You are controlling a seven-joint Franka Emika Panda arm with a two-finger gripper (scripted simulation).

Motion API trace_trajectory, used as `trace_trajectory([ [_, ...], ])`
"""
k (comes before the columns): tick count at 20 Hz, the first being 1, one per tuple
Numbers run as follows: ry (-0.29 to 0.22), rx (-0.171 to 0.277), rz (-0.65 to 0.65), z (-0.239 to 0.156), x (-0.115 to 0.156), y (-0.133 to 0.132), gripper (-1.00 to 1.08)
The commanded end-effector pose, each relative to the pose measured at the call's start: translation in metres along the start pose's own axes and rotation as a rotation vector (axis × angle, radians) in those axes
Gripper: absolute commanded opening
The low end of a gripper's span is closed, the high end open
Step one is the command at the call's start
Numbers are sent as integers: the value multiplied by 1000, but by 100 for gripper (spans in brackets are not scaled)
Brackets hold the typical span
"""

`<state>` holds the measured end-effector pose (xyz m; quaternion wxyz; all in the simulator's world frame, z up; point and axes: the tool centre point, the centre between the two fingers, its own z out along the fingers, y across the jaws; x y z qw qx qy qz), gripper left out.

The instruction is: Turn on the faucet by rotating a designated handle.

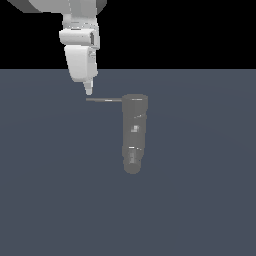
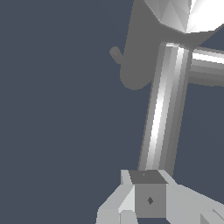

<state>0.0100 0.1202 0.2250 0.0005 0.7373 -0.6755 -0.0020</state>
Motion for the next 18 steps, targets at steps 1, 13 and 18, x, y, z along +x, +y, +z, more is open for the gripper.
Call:
trace_trajectory([
  [1,2,1,46,7,5,-10,-100],
  [13,3,4,161,25,20,-32,-100],
  [18,2,4,155,23,19,-31,-100],
])
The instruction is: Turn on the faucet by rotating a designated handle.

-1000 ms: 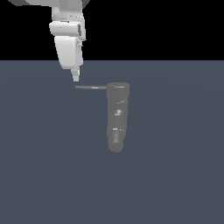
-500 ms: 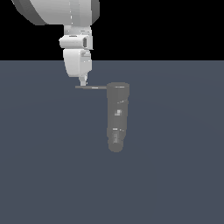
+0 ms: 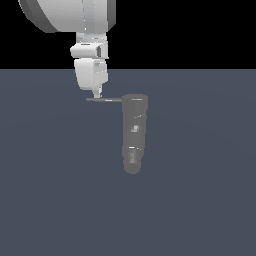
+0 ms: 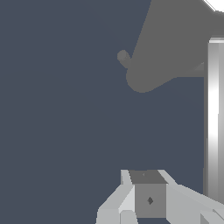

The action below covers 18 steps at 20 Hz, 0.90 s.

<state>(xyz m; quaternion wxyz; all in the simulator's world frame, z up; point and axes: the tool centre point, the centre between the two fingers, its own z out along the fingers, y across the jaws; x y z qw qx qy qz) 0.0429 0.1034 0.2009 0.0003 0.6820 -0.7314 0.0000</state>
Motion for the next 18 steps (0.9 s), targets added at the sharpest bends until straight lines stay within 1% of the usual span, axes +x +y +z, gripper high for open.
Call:
trace_trajectory([
  [1,0,0,-3,-1,0,1,-100],
  [5,0,0,-3,-1,-1,0,-100],
  [18,0,0,-3,-1,1,39,-100],
])
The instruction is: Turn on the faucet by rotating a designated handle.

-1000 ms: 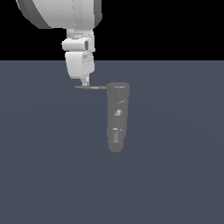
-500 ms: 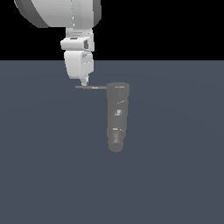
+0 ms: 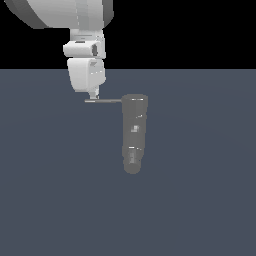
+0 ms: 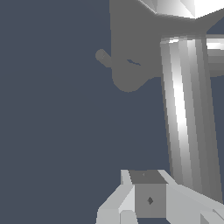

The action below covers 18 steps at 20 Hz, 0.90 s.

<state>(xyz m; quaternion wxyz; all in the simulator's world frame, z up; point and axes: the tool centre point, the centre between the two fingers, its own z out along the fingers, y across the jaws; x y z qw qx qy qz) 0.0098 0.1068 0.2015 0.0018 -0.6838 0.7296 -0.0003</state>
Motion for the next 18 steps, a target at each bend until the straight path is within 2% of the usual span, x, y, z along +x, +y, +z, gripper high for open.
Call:
trace_trajectory([
  [1,2,-3,2,0,2,9,-100],
  [18,2,-3,3,0,4,62,-100],
])
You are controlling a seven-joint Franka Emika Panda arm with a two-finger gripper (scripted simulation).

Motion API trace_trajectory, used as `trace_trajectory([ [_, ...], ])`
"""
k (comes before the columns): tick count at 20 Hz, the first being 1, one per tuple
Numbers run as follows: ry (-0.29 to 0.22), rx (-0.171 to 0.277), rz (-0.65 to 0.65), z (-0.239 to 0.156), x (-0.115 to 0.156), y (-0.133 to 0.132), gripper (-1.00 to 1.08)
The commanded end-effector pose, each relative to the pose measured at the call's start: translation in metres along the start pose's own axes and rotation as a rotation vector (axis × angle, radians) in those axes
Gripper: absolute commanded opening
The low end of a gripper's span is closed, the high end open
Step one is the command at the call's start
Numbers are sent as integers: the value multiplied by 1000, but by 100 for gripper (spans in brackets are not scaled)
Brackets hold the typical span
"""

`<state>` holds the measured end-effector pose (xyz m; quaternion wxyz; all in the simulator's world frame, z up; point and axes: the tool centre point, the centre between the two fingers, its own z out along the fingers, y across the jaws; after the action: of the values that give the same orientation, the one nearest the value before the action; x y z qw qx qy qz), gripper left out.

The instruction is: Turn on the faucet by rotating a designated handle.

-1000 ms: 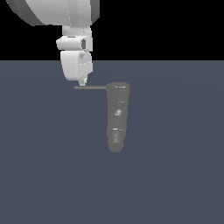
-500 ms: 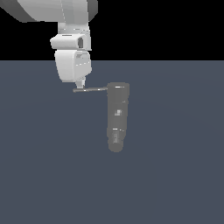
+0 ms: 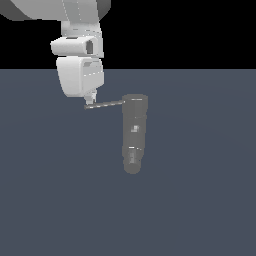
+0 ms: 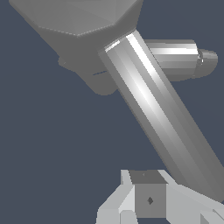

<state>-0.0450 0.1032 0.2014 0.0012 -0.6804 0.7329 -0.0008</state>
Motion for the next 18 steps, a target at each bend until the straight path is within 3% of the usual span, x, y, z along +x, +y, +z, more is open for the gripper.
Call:
trace_trajectory([
  [1,1,-3,-7,0,-3,11,-100],
  [18,0,-1,-3,0,28,41,-100],
])
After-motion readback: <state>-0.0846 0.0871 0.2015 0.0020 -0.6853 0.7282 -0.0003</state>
